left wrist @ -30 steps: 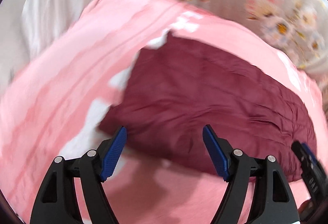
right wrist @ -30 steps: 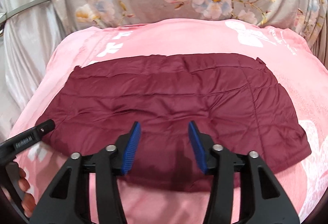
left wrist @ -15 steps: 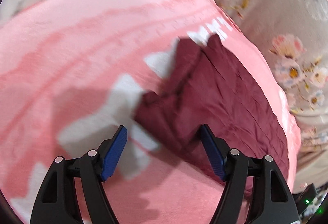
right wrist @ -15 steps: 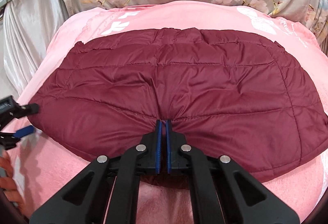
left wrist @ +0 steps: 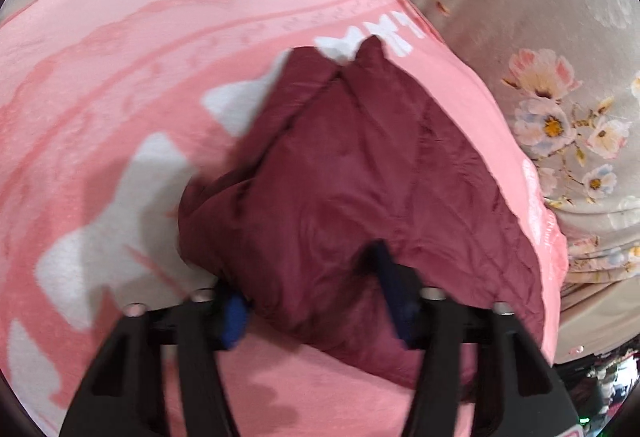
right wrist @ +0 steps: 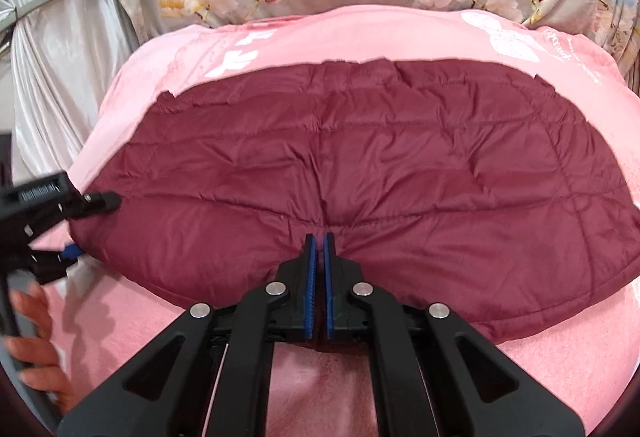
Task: Fold large clothes
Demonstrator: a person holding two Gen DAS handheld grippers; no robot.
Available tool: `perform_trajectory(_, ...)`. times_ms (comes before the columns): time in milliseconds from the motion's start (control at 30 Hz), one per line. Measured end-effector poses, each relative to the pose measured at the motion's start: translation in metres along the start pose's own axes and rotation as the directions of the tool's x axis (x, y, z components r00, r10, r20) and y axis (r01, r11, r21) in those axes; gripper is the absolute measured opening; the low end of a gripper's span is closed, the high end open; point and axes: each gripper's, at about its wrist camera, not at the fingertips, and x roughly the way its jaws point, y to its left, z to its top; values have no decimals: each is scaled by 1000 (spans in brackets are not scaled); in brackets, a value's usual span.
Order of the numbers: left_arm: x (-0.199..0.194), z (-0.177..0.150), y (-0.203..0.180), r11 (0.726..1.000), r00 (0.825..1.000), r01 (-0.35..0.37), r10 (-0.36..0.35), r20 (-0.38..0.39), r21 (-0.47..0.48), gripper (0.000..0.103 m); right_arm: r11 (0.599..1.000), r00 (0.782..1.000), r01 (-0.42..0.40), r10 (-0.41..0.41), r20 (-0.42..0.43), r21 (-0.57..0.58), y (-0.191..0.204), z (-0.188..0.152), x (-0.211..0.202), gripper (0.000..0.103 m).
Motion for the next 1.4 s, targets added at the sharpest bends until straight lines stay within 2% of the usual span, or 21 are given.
perform_trajectory(67, -13, 0, -19, 998, 999, -9, 6, 43, 66, 18, 1000, 1000, -10, 10, -4, 13, -3, 1, 4, 3)
perform_trajectory(133, -31, -1, -41, 988, 995, 23, -37, 88, 156, 12, 999, 1000, -26, 26, -6, 27, -6, 2, 4, 3)
perform_trajectory(233, -54, 0, -76, 965, 988, 63, -96, 123, 255, 9, 998, 999, -40, 40, 4, 51, -14, 1, -6, 3)
perform_trajectory(333, -73, -6, -125, 926, 976, 118, -174, 128, 359, 8, 992, 997, -74, 72, 19, 100, -33, 0, -26, 3)
perform_trajectory(400, -82, -18, -165, 882, 967, 155, -227, 113, 445, 8, 991, 998, -64, 62, 23, 119, -45, -1, -41, 3)
perform_trajectory(567, -69, -70, -250, 773, 958, 220, -286, 17, 595, 7, 986, 994, 59, -72, 77, 153, -95, -7, -84, 3)
perform_trajectory(633, -52, -98, -282, 731, 961, 233, -275, -35, 642, 7, 978, 990, 95, -112, 83, 185, -118, -11, -97, 3)
perform_trajectory(733, -13, -136, -313, 690, 968, 242, -223, -117, 682, 7, 961, 985, 133, -155, 74, 244, -152, -22, -112, 4)
perform_trajectory(867, 48, -185, -326, 667, 973, 220, -95, -211, 712, 7, 939, 980, 164, -189, 57, 303, -185, -39, -123, 4)
perform_trajectory(933, 67, -206, -323, 649, 978, 181, -41, -203, 739, 8, 932, 979, 169, -196, 53, 320, -195, -43, -126, 5)
perform_trajectory(1000, 63, -213, -320, 633, 983, 159, -32, -180, 758, 10, 924, 978, 175, -203, 50, 339, -204, -45, -130, 6)
perform_trajectory(1033, 55, -215, -317, 632, 983, 165, -42, -179, 757, 12, 921, 977, 173, -205, 56, 348, -208, -43, -132, 9)
perform_trajectory(1067, 45, -212, -316, 629, 979, 189, -64, -192, 754, 20, 918, 976, 170, -207, 66, 358, -212, -42, -136, 13)
perform_trajectory(1100, 37, -209, -313, 628, 973, 220, -87, -213, 747, 26, 915, 975, 160, -204, 83, 370, -215, -38, -140, 26)
perform_trajectory(1133, 29, -204, -310, 630, 967, 247, -108, -232, 736, 39, 915, 975, 148, -198, 98, 375, -220, -31, -142, 41)
perform_trajectory(1167, 16, -196, -303, 640, 955, 288, -144, -258, 712, 54, 919, 975, 126, -184, 125, 373, -221, -23, -147, 46)
perform_trajectory(1200, 7, -189, -298, 653, 954, 297, -163, -254, 696, 60, 924, 974, 109, -173, 146, 367, -220, -14, -149, 51)
perform_trajectory(1233, -5, -179, -291, 674, 959, 282, -178, -220, 682, 64, 930, 973, 88, -157, 170, 358, -219, -4, -152, 55)
perform_trajectory(1300, -19, -163, -283, 697, 964, 265, -200, -174, 667, 64, 934, 972, 38, -117, 203, 354, -217, 11, -156, 62)
perform_trajectory(1333, -25, -150, -277, 719, 971, 237, -197, -136, 653, 64, 935, 973, -7, -75, 217, 354, -216, 22, -153, 68)
perform_trajectory(1400, -25, -135, -277, 749, 986, 159, -154, -65, 643, 64, 932, 978, -59, -17, 206, 357, -216, 38, -145, 72)
